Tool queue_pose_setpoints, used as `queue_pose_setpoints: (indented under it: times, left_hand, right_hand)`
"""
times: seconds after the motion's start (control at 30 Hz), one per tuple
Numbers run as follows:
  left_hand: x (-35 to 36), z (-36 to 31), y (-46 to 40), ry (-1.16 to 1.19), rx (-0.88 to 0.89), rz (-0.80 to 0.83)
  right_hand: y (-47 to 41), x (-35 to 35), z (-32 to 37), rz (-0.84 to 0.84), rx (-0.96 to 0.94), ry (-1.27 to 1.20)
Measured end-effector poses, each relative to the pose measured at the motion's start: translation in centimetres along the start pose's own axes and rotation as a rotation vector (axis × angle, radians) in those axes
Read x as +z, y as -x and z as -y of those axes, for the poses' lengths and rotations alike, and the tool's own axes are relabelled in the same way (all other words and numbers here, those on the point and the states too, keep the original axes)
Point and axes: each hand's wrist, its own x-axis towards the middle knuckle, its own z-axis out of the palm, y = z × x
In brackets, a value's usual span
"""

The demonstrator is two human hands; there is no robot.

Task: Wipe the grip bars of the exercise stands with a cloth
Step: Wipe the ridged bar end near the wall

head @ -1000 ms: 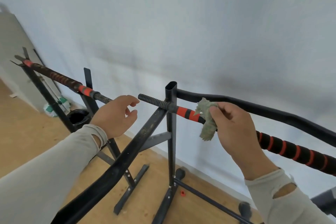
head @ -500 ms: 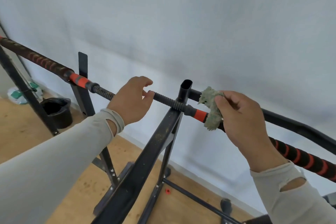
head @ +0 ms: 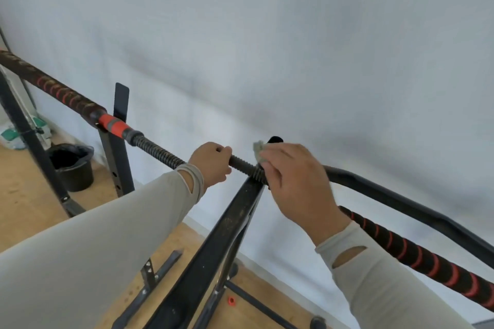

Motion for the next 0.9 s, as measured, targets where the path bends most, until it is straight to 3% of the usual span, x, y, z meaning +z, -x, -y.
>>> queue_pose_setpoints:
  times: [0.1, 0.33, 0.53, 0.67, 0.9]
  left_hand:
    - [0.4, 0.8, 0.6, 0.184, -0.019, -0.027]
    - [1.0, 2.3, 1.0, 0.383, -0.017, -0.085]
    - [1.4, 3.1, 1.2, 0.5, -0.003, -0.124]
    - [1.7, 3.4, 1.2, 0.519, 0.015, -0.115]
    - [1.6, 3.9, 1.4, 0.521, 0.05, -0.14]
  right_hand:
    - [1.0, 1.2, 0.8, 0.283, 0.092, -0.049]
    - [-1.3, -0.3, -1.0, 0.561, 0.025, -0.004]
    - [-2.1, 0.6, 0.2, 0.454, 0.143, -0.009]
    - [-4.6, 3.3, 1.9, 0.346, 0.278, -0.196]
    - [-3.2, 0.8, -0.4, 0.508, 0.221, -0.272]
